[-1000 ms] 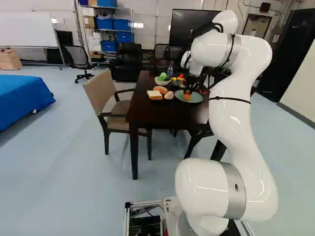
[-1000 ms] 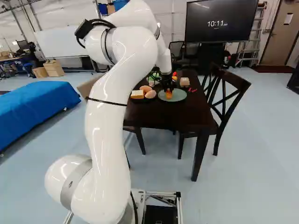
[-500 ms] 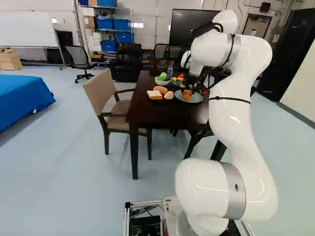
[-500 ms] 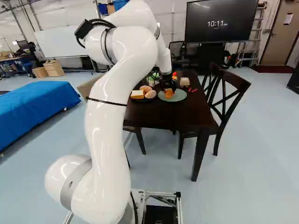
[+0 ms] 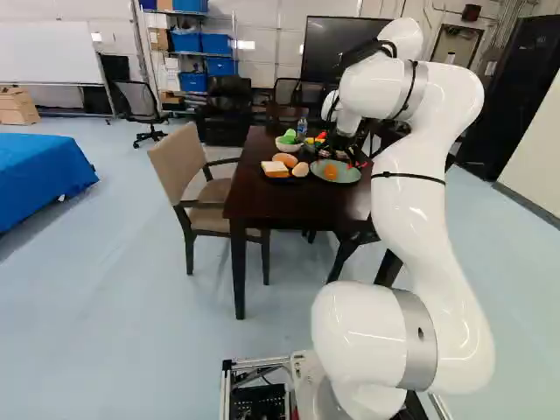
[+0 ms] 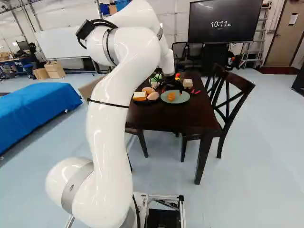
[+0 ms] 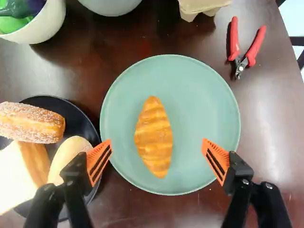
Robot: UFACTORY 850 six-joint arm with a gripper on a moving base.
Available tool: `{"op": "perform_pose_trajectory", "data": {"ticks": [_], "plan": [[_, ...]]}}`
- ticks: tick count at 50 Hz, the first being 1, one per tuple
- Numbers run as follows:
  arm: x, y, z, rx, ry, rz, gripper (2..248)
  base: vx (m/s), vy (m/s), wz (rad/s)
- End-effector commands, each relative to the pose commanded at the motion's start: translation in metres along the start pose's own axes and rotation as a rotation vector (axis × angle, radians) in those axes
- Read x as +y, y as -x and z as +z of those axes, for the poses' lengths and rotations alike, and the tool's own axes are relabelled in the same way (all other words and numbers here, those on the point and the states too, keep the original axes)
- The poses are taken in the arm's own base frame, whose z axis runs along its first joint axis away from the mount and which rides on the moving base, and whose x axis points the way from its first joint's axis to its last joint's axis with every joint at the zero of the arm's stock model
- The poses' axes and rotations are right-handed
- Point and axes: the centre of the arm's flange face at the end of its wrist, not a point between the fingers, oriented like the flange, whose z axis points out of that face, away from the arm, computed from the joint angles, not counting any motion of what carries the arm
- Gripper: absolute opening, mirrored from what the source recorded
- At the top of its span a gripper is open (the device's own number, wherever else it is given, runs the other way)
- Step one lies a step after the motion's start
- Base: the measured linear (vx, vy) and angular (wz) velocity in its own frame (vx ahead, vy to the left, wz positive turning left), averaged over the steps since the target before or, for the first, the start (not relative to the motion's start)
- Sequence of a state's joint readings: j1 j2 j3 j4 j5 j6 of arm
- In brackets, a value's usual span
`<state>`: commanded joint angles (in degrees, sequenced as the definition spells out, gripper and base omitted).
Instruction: Move the croissant to the empty plate
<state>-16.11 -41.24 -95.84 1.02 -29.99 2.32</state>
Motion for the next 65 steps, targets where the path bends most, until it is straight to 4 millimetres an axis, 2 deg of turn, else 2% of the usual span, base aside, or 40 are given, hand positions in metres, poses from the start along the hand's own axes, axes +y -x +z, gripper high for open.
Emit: {"op": "perform_pose_trajectory", "data": {"ticks": [23, 52, 65], "plan": [[0.000, 0.000, -0.005, 0.004, 0.000, 0.000, 247, 0.000, 0.000, 0.000], [0.009, 0.017, -0.060, 0.045, 0.004, 0.011, 247, 0.000, 0.000, 0.000], [-0.002, 0.031, -0.087, 0.063, 0.009, -0.031, 247, 0.000, 0.000, 0.000]]}}
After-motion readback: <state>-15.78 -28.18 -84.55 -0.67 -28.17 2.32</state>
